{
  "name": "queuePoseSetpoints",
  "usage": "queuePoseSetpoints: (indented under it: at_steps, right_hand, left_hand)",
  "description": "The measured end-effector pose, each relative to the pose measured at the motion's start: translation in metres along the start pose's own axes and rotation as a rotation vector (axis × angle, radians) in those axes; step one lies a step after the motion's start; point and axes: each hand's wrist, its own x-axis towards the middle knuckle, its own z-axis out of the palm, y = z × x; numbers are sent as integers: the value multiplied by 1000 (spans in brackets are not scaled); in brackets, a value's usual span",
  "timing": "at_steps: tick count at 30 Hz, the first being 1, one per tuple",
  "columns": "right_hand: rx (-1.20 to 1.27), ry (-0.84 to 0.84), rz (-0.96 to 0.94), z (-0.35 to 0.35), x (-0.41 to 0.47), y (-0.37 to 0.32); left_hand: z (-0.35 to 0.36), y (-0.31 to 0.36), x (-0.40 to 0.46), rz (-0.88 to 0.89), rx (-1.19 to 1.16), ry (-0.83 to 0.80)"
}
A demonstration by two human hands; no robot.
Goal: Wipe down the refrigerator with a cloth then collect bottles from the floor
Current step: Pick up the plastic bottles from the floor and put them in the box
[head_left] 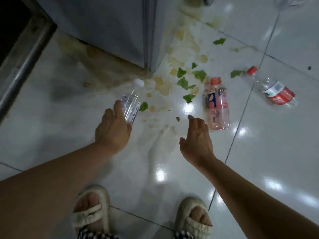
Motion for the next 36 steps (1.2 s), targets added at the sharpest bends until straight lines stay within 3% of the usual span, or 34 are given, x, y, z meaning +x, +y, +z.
queuePoseSetpoints:
  at_steps: [12,22,28,36]
  right_hand:
    - [-47,204,280,-11,80,111]
    - [9,12,365,-21,83,133]
    - [84,45,307,-102,24,138]
    - [153,100,319,-274,-56,169]
  left_hand:
    - [54,97,30,162,9,-20]
    - [49,139,27,191,86,-62]
    - [-3,196,-17,167,86,-86]
    - [-102,345,-86,209,51,-52]
